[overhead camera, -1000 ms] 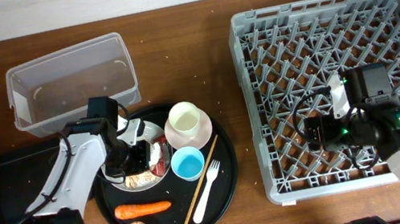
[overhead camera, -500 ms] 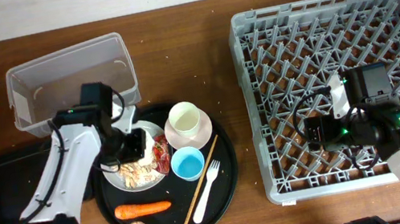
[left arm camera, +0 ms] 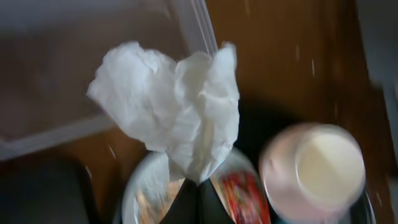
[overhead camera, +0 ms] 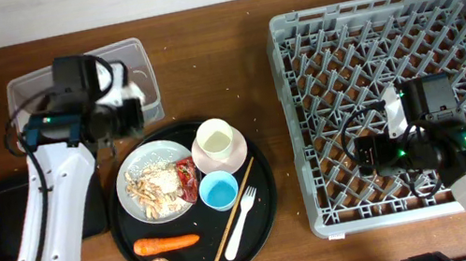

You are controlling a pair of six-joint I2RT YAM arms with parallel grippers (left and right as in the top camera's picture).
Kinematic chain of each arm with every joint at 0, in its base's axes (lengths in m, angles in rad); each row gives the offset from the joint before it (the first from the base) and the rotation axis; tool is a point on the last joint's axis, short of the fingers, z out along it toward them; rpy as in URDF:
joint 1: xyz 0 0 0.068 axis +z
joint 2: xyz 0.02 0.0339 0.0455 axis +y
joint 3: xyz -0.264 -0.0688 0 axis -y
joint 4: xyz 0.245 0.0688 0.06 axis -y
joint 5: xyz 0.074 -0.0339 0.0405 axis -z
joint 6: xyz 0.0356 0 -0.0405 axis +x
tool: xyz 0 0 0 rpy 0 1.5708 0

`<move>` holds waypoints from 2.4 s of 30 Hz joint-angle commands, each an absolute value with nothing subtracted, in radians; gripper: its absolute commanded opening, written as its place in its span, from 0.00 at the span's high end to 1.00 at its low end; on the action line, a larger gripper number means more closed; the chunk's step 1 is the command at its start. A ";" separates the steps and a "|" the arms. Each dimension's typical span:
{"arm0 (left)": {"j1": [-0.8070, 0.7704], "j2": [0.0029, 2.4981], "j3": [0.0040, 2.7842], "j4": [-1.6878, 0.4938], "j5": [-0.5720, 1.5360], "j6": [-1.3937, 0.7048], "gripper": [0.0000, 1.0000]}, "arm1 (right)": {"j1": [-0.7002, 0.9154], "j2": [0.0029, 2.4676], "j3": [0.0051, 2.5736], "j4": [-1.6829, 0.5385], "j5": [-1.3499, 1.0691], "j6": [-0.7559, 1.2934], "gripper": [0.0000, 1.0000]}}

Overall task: Sort waste into correct bins and load items into the dishwasher rack
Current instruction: 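Carry the tissue with the left gripper and drop it into the clear bin, then return the left gripper to the plate and grasp the red wrapper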

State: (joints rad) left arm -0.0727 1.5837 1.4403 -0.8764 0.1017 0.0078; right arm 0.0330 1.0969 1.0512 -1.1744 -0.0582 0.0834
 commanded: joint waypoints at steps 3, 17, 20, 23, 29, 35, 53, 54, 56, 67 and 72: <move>-0.038 1.618 1.459 -0.721 0.062 0.016 0.99 | 0.038 1.098 1.072 -1.175 -0.064 0.094 0.02; -0.035 1.651 1.459 -0.863 0.215 0.015 0.43 | 0.038 1.098 1.072 -1.175 -0.064 0.094 0.02; -0.051 1.652 1.458 -1.078 0.316 0.015 0.47 | 0.038 1.098 1.072 -1.176 -0.064 0.094 0.02; -0.083 1.656 1.451 -1.230 0.315 0.015 0.55 | 0.038 1.098 1.072 -1.176 -0.064 0.094 0.02; -0.149 1.656 1.346 -1.350 0.316 0.011 0.54 | 0.038 1.098 1.072 -1.186 -0.064 0.094 0.01; -0.156 1.657 1.184 -1.260 0.316 -0.073 0.50 | 0.038 1.098 1.072 -1.191 -0.064 0.094 0.01; -0.157 1.657 1.003 -0.957 0.326 -0.277 0.63 | 0.038 1.098 1.072 -1.191 -0.064 0.094 0.02; -0.157 1.657 1.001 -0.955 0.326 -0.277 0.63 | 0.038 1.098 1.072 -1.191 -0.064 0.094 0.02; -0.157 1.657 1.001 -0.953 0.326 -0.277 0.68 | 0.038 1.098 1.072 -1.191 -0.064 0.094 0.02; -0.156 1.657 1.018 -0.933 0.325 -0.276 0.99 | 0.038 1.098 1.072 -1.191 -0.064 0.094 0.01; -0.156 1.654 1.100 -1.013 0.281 -0.275 1.00 | 0.038 1.098 1.072 -1.191 -0.064 0.093 0.02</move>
